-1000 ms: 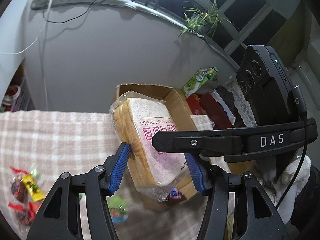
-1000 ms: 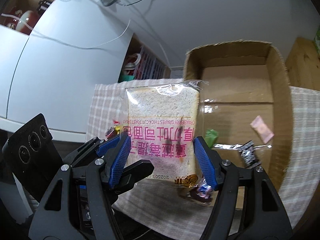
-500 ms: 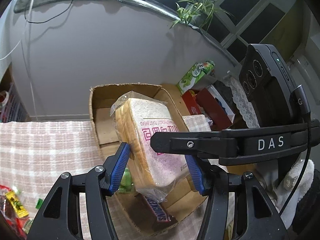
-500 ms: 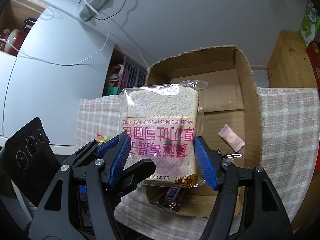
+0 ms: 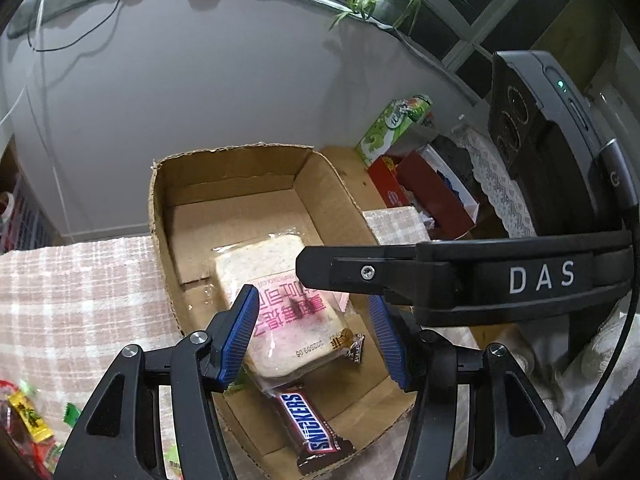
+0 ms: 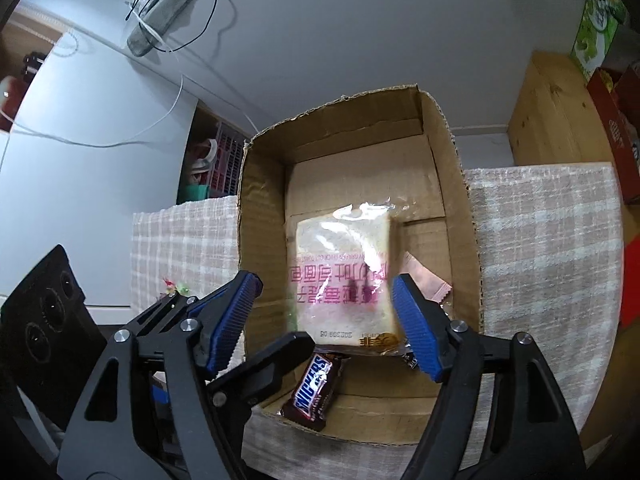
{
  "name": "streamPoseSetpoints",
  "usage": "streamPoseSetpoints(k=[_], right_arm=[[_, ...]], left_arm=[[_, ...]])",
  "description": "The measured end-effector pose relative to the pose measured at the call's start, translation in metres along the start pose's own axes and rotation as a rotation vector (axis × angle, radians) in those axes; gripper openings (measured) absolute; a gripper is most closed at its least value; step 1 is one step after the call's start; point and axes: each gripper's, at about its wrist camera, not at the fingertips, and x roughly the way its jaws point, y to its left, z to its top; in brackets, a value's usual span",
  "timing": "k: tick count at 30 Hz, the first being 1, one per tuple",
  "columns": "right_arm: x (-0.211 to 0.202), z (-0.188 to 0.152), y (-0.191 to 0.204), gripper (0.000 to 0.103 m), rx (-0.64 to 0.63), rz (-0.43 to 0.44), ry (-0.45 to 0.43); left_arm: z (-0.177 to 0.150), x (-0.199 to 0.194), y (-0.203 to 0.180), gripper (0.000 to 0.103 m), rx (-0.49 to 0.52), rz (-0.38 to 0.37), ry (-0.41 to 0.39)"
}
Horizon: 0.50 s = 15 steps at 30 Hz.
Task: Organize snacks
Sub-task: 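Lower the bread bag into the box and open both tools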
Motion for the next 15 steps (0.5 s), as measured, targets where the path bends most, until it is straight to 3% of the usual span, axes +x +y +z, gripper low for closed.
streamPoseSetpoints(k=[8, 13, 15], right_arm=[[-0.007, -0.003, 0.001, 0.076, -0.006, -0.038, -0.037], [-0.013, -0.011, -0.002, 0.077, 0.018, 0.005, -0.056], [-0.017, -0.016, 0.003, 0.083, 0.001, 0.02, -0.075]], left_arm=[[-0.011, -0.022, 0.007, 0.055, 0.0, 0.017, -0.023], [-0.019, -0.047, 0.012, 0.055, 0.018, 0.04, -0.049], [-0.025, -0.059, 0.015, 0.055, 0.014, 0.045, -0.056]])
